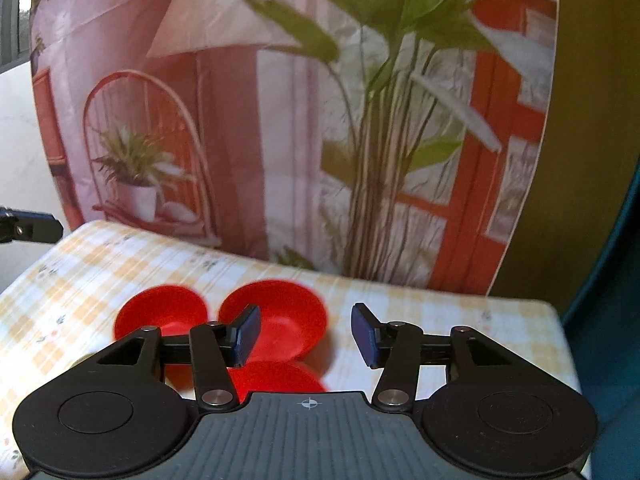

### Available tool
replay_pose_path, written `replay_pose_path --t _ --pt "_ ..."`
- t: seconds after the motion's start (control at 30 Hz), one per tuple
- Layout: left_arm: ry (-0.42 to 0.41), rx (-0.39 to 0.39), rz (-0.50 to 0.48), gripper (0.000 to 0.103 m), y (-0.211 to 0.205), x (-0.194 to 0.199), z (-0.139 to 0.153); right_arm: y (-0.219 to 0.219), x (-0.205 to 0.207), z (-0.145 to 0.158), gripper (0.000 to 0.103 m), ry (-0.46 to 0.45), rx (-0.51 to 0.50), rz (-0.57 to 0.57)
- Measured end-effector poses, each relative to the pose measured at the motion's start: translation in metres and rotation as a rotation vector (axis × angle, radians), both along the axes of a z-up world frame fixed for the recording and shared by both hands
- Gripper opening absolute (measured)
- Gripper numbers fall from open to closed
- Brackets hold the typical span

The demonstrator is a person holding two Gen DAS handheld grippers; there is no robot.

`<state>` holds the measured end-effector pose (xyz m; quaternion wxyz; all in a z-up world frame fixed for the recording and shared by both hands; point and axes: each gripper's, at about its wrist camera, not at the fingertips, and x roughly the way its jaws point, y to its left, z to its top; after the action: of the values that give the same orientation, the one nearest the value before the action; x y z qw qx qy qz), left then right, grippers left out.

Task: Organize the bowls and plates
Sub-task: 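Move the left gripper toward the red bowls while the right gripper also approaches them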

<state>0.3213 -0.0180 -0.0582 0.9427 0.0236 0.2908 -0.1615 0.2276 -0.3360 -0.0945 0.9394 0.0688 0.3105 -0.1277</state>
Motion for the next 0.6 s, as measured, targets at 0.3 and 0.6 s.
replay_pose_path --t 0.3,0.6 --pt "-0.028 0.030 -0.007 0.019 -0.032 0.042 0.007 -0.035 0.024 0.002 0.047 -0.017 -0.005 -0.035" --pt "0.109 0.019 0.023 0.019 -0.045 0.092 -0.038 -0.056 0.037 -0.041 0.047 0.011 0.116 -0.077"
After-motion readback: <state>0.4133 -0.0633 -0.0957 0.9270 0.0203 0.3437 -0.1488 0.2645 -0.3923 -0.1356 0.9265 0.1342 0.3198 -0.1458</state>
